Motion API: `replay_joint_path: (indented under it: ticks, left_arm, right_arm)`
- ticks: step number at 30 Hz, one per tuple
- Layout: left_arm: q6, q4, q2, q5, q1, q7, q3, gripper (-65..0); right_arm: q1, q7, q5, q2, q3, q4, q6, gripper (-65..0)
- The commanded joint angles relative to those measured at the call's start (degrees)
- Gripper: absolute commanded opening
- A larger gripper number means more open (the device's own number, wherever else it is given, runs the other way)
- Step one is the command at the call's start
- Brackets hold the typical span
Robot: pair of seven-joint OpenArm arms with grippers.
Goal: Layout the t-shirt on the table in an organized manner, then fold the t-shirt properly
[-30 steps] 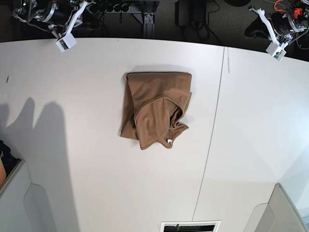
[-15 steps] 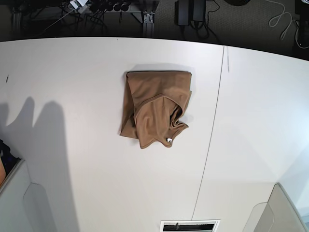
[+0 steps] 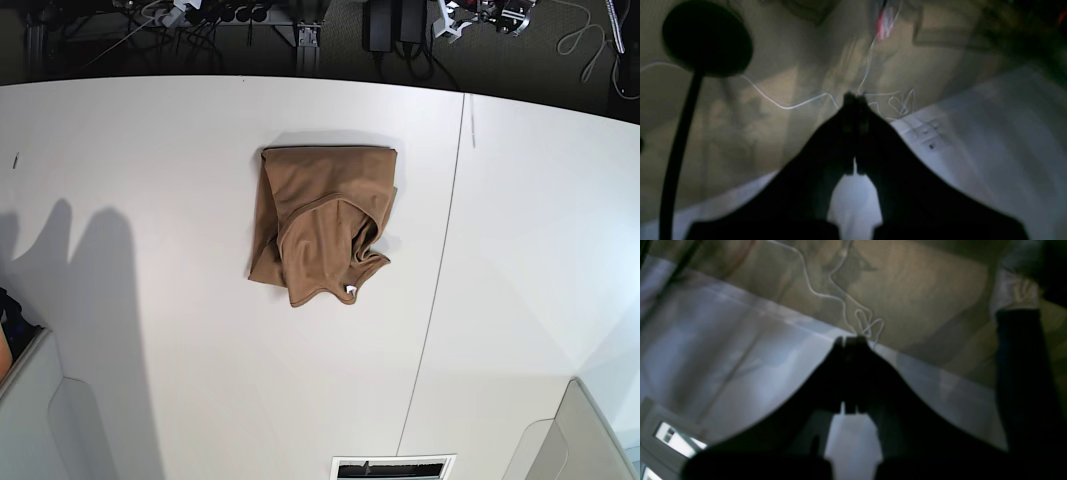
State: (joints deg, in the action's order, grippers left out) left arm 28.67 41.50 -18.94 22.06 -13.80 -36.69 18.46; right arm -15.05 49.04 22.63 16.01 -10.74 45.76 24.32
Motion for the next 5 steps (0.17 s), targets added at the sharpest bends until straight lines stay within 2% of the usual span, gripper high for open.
replay_joint_path:
  ticks: [1, 5]
  left_arm:
    - [0.3, -1.3, 0.7, 0.7, 1.2, -0.3, 0.0, -65.0]
    - [0.3, -4.9, 3.9, 0.8, 3.5, -0.2, 0.0, -65.0]
  right_arm:
    - [1.0, 0.9, 0.0, 0.5, 0.1, -0.4, 0.2, -65.0]
    - [4.5, 1.5, -0.1, 0.5, 0.1, -0.5, 0.3, -65.0]
